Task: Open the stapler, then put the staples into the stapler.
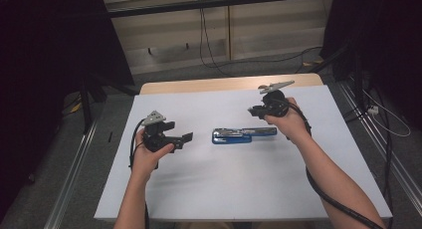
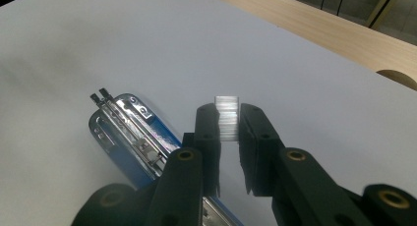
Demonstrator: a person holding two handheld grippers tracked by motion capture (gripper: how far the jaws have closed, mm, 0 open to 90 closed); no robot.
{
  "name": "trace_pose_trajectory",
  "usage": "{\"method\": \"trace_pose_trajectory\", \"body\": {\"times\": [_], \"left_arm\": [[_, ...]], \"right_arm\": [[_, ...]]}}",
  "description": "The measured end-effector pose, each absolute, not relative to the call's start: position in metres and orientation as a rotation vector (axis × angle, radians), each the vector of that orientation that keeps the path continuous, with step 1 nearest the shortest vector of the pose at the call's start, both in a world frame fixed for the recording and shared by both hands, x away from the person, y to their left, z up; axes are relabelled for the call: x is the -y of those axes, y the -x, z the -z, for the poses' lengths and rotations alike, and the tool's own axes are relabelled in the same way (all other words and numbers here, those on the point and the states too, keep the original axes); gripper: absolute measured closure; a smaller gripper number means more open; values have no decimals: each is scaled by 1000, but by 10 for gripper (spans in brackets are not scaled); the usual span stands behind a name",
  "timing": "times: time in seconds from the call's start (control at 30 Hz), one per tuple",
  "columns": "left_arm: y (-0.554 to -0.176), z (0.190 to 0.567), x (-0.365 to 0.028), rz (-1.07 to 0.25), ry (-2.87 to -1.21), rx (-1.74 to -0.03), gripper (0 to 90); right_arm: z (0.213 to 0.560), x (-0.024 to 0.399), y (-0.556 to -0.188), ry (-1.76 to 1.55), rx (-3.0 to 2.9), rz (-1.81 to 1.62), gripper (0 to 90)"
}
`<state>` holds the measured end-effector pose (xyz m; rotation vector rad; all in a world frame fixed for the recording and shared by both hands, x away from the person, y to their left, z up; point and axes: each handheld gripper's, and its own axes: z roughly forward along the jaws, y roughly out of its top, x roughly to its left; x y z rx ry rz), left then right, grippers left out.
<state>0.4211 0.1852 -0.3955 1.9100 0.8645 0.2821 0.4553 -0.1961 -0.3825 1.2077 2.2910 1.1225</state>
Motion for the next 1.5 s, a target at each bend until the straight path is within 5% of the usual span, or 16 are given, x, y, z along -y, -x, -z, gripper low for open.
{"method": "trace_pose_trajectory", "body": {"times": [1.5], "left_arm": [[-422, 394, -207, -319, -1852, -902, 84]], "right_arm": [[387, 148, -459, -1001, -2445, -1157, 792]]}}
